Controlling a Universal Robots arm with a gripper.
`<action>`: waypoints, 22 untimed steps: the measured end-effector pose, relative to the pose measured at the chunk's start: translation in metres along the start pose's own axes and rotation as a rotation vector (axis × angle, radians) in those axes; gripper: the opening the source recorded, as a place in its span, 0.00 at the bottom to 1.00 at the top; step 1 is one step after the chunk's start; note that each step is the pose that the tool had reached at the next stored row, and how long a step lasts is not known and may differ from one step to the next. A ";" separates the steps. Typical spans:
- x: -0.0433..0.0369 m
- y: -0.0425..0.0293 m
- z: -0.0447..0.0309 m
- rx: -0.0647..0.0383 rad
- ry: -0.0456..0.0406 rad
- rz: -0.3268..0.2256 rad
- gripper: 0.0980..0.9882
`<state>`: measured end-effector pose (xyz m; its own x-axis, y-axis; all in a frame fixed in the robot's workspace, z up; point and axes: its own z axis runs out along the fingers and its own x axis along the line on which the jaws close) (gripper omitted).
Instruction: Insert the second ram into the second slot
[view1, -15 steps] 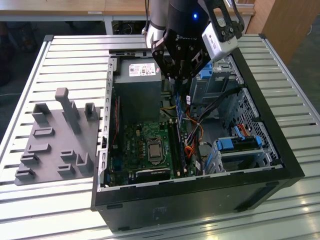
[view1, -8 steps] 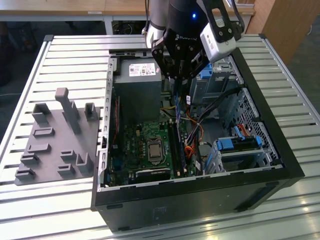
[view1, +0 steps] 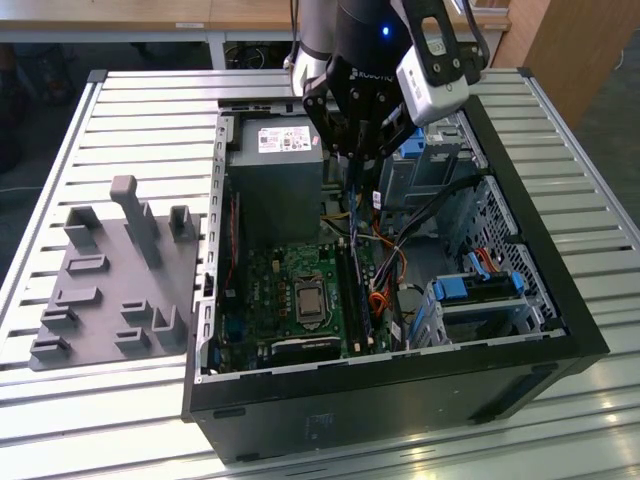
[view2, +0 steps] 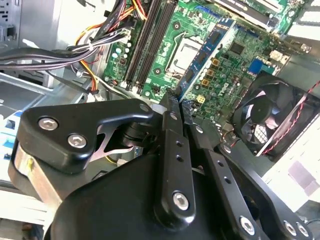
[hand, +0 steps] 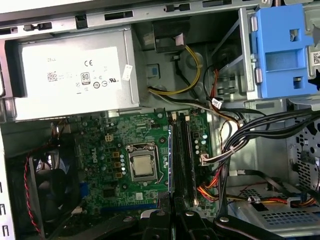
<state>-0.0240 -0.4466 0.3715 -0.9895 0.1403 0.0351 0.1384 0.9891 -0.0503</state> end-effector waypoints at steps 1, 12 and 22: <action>0.0000 0.0000 0.0000 0.000 0.0002 0.007 0.05; -0.0001 0.0000 0.0001 0.004 0.0038 0.096 0.05; -0.0003 -0.0002 0.0029 0.008 -0.0008 0.016 0.05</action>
<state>-0.0238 -0.4469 0.3686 -0.9872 0.1561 0.0335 0.1540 0.9863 -0.0586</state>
